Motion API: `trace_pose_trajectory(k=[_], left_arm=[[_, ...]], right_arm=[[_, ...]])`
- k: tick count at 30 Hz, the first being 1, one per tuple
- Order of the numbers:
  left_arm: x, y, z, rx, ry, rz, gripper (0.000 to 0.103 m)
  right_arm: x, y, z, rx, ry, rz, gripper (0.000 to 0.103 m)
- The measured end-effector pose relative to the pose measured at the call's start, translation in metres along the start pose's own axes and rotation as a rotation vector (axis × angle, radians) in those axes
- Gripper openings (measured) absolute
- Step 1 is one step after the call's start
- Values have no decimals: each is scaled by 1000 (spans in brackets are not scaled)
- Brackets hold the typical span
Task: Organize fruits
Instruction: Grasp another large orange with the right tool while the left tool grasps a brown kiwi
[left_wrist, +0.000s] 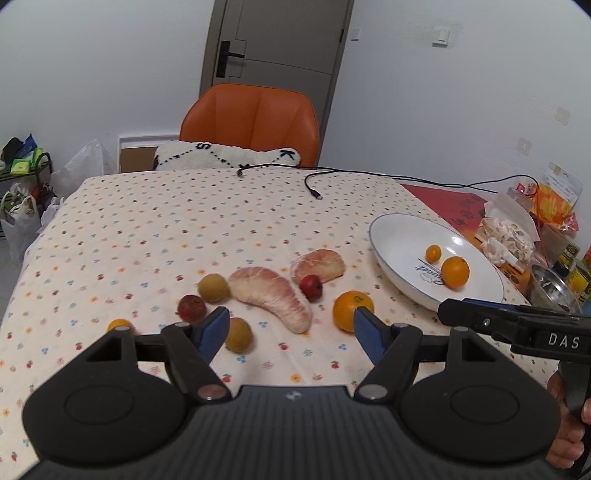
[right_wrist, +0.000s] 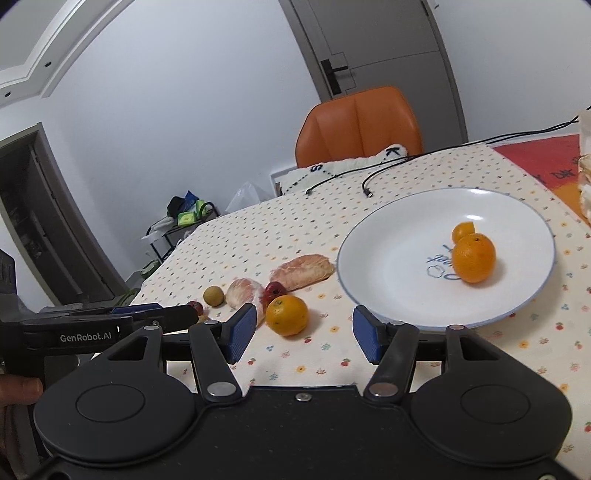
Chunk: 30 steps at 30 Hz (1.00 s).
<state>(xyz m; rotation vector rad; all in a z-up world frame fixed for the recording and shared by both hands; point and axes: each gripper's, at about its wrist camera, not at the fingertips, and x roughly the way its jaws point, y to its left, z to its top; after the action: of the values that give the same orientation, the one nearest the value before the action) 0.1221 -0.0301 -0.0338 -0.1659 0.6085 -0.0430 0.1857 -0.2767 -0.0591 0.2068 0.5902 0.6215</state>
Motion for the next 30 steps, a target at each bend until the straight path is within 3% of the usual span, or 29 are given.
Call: trace_pose_trajectory(k=[21,30], left_arm=[[14,37,-8,-97,25,26,71],[28,39,-14,-110,36,2,64]], right_arm=[[42,28,2,-44,85,21,58],[59,27,-2,-53,115,-7,58]])
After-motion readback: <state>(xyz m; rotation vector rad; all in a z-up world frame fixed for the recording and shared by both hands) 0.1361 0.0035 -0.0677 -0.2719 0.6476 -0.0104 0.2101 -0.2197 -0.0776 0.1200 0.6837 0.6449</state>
